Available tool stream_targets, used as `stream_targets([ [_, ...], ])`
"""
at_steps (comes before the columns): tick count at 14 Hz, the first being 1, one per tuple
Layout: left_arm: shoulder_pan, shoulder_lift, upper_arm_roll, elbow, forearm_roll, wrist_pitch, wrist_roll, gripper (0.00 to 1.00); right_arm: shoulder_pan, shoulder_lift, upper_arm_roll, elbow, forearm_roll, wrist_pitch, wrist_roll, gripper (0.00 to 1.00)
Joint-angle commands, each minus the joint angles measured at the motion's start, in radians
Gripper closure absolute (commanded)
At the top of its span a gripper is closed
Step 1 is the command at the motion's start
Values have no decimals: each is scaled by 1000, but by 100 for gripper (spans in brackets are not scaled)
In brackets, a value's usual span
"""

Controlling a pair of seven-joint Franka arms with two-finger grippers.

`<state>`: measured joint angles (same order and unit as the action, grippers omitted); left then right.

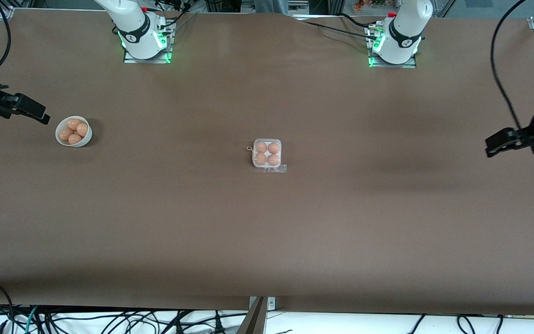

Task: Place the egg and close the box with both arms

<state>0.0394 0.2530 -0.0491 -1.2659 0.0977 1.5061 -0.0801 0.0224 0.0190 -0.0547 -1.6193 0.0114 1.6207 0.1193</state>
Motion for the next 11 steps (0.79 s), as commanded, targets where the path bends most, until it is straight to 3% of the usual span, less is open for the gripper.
stream_targets([
  [1, -33, -98, 35, -154, -23, 43, 42, 0, -5, -13, 1, -8, 5, -2, -6, 0],
  [4, -52, -152, 35, -257, -24, 56, 39, 0, -5, -13, 1, -8, 5, -2, -7, 0],
  [11, -49, -152, 35, -294, -88, 98, 42, 0, -6, -13, 1, -8, 5, -2, -7, 0],
])
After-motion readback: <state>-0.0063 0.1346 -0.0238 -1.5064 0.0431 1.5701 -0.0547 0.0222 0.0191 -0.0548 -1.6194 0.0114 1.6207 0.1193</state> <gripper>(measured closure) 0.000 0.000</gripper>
